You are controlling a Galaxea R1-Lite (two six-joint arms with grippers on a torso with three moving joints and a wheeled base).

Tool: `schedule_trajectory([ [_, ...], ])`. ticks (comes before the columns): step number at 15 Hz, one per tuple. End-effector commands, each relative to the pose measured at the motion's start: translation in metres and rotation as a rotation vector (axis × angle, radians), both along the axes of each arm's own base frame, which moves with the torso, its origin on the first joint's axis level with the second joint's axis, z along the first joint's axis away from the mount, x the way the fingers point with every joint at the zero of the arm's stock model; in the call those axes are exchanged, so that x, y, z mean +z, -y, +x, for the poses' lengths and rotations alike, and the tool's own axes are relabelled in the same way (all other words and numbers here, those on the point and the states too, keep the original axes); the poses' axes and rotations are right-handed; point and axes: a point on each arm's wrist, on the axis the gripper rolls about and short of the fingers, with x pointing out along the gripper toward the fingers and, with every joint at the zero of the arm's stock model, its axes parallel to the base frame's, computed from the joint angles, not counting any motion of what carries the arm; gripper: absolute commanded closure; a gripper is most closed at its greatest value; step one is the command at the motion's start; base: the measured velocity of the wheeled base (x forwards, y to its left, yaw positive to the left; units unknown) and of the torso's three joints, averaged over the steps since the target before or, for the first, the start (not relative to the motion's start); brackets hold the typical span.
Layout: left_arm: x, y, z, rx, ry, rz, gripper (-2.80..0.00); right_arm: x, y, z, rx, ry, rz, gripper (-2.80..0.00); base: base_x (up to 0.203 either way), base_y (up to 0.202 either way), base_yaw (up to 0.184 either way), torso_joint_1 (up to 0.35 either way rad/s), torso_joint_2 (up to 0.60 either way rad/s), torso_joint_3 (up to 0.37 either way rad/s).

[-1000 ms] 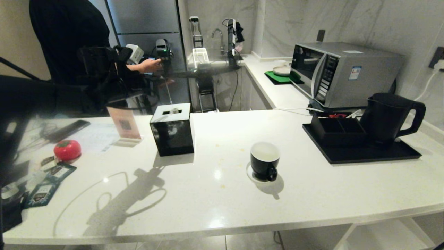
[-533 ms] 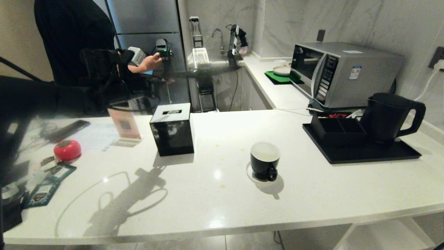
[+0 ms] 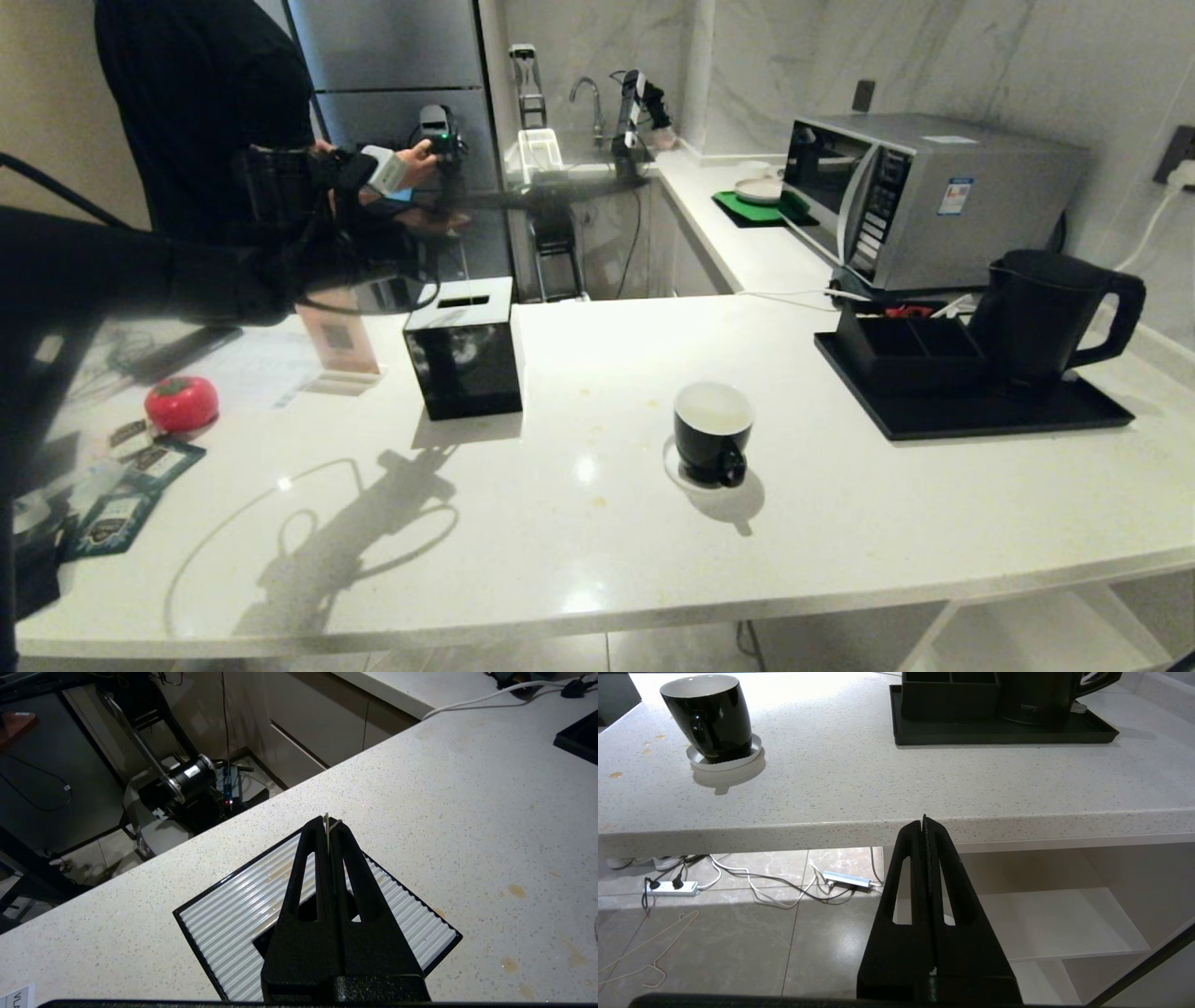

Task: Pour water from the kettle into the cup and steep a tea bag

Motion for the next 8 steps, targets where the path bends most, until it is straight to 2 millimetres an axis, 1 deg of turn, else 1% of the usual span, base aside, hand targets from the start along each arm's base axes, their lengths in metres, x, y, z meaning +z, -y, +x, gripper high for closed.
schedule_trajectory([
  [1, -0.0008, -0.0002, 0.0005, -0.008, -0.001, -0.003, 0.00, 0.0000, 0.0000, 0.0000, 0.001, 0.000, -0.002, 0.00, 0.000, 0.000, 0.000, 0.000, 0.00, 0.000],
  [2, -0.0032, 0.0007, 0.0016, -0.018, -0.003, -0.001, 0.00, 0.0000, 0.0000, 0.0000, 0.000, 0.000, 0.000, 0.00, 0.000, 0.000, 0.000, 0.000, 0.00, 0.000],
  [5, -0.0007, -0.0013, 0.0026, -0.015, 0.033, -0.004, 0.00, 0.0000, 0.0000, 0.0000, 0.000, 0.000, 0.000, 0.00, 0.000, 0.000, 0.000, 0.000, 0.00, 0.000],
  [8, -0.0071, -0.0013, 0.0031, -0.015, 0.050, -0.009, 0.00, 0.0000, 0.0000, 0.0000, 0.000, 0.000, 0.000, 0.00, 0.000, 0.000, 0.000, 0.000, 0.00, 0.000],
])
